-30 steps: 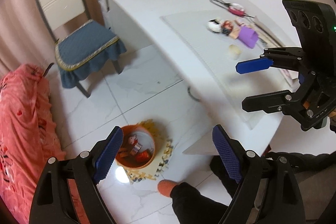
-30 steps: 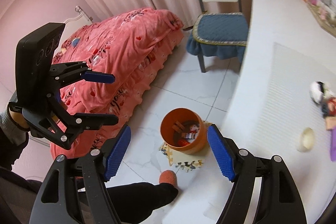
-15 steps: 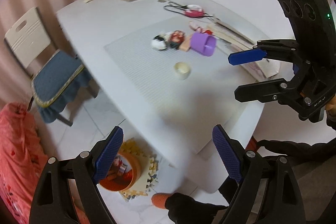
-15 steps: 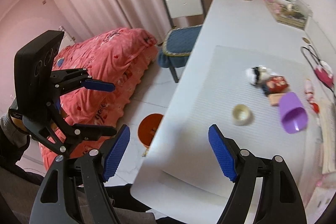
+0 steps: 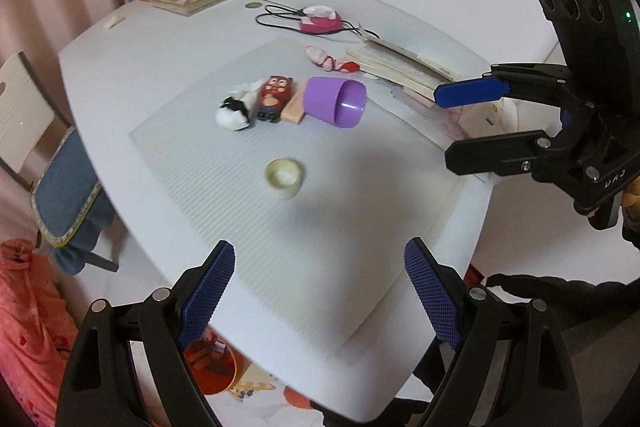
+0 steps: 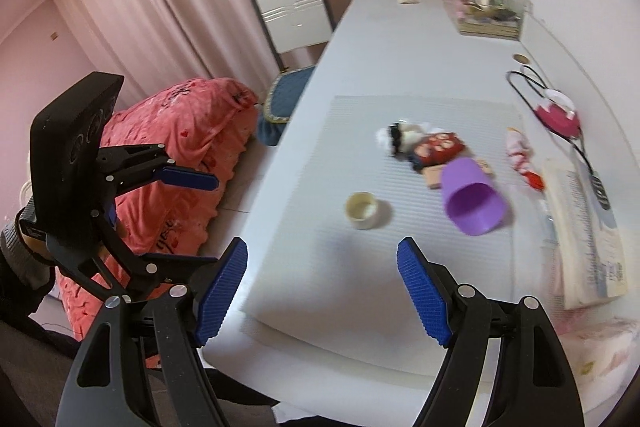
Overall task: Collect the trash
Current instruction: 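Move both open tools back over the grey desk mat, then grasp the tape roll with the left tool while the right tool grasps the purple silicone cup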
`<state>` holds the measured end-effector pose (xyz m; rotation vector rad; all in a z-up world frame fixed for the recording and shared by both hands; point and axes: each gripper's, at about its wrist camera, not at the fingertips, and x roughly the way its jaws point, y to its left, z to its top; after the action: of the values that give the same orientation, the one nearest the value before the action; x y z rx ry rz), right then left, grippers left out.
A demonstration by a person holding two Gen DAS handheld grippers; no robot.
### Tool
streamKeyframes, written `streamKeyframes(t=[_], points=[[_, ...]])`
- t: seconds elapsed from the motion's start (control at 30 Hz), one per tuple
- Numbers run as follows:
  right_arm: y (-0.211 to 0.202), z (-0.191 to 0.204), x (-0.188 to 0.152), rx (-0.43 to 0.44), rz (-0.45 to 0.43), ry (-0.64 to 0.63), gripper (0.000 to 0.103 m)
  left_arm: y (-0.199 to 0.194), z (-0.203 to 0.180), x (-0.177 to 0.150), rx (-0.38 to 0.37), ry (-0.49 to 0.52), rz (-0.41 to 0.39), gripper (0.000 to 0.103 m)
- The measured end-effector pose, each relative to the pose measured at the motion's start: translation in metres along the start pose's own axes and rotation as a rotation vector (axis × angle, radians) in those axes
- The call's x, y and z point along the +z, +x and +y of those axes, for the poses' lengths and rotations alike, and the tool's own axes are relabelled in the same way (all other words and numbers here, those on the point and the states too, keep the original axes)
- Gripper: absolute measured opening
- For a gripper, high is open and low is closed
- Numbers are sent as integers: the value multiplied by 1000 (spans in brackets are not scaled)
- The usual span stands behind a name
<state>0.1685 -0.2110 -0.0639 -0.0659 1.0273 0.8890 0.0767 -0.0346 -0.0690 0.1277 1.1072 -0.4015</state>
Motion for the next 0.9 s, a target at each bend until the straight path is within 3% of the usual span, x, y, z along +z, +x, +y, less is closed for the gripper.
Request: streamKeyframes(t=[0.23,0.57,0.9], points=[[9,-47,5,-57,6,35,77,34,6,22,-15,-17,42,86],[69,-106,18,-134,59,68,77,103,27,41,-46,-57,122,86],[115,-126,33,-191,86,35,81,142,41,42,-47,-52,153,86]])
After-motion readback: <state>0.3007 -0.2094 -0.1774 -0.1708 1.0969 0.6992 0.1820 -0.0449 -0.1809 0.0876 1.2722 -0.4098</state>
